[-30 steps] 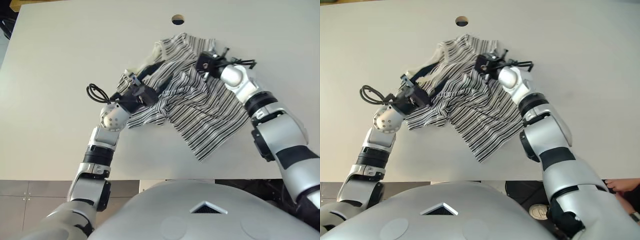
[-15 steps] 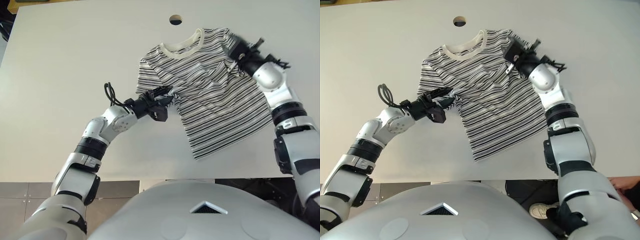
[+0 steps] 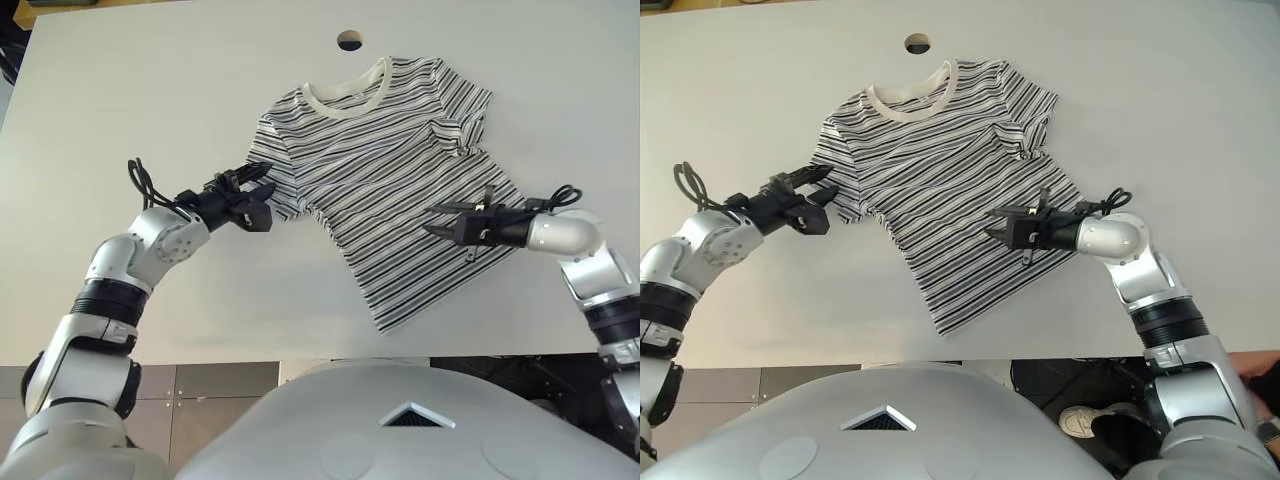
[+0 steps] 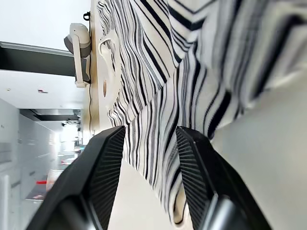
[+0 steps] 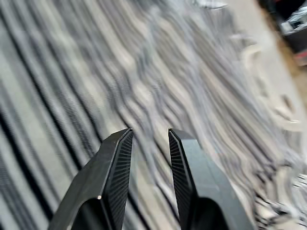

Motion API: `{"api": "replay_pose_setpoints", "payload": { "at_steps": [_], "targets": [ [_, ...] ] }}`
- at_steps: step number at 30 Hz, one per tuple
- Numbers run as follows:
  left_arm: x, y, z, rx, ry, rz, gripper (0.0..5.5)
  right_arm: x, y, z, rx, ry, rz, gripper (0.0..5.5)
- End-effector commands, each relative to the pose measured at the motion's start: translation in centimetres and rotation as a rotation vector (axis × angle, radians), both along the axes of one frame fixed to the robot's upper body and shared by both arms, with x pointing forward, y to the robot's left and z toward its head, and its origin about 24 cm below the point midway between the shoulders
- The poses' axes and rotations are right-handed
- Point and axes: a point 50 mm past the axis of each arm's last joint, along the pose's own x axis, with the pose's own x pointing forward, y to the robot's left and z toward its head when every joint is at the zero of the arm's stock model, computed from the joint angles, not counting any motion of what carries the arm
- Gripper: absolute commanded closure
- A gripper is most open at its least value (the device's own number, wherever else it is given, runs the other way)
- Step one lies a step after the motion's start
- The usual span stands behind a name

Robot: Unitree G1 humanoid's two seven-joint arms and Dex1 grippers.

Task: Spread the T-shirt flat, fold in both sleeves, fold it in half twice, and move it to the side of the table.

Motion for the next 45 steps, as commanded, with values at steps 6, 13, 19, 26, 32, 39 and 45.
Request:
{"api": "replay_pose_setpoints", "payload": {
  "at_steps": [6, 13, 19, 26, 32, 39, 45],
  "targets": [
    [2.5, 0.3, 10.6, -0.745, -0.291, 0.154, 3.51, -5.7, 0.3, -2.3, -0.185, 0.249, 0.231, 4.13],
    [2.6, 1.0, 10.1, -0.86, -0.228, 0.247, 3.51, -7.8, 2.7, -1.5, -0.105, 0.266, 0.322, 4.13],
    [2.5, 3.2, 5.8, -0.841, 0.006, 0.459, 3.51, -3.8, 1.3, 2.0, -0.08, 0.065, 0.188, 4.13],
    [-1.4, 5.2, 0.7, -0.864, 0.517, 0.674, 3.51, 0.1, 0.1, 5.3, 0.03, -0.089, 0.032, 4.13],
    [-3.4, 5.5, -0.5, -0.936, 0.786, 0.802, 3.51, 0.8, 0.3, 5.6, 0.063, -0.106, 0.02, 4.13],
    [-4.1, 3.4, -1.3, -1.055, 1.023, 0.809, 3.51, 0.8, 0.6, 5.3, 0.067, -0.101, 0.023, 4.13],
    [-3.3, 2.6, -1.6, -1.14, 1.065, 0.835, 3.71, 0.8, 0.5, 5.0, 0.062, -0.1, 0.018, 4.18]
  ]
}}
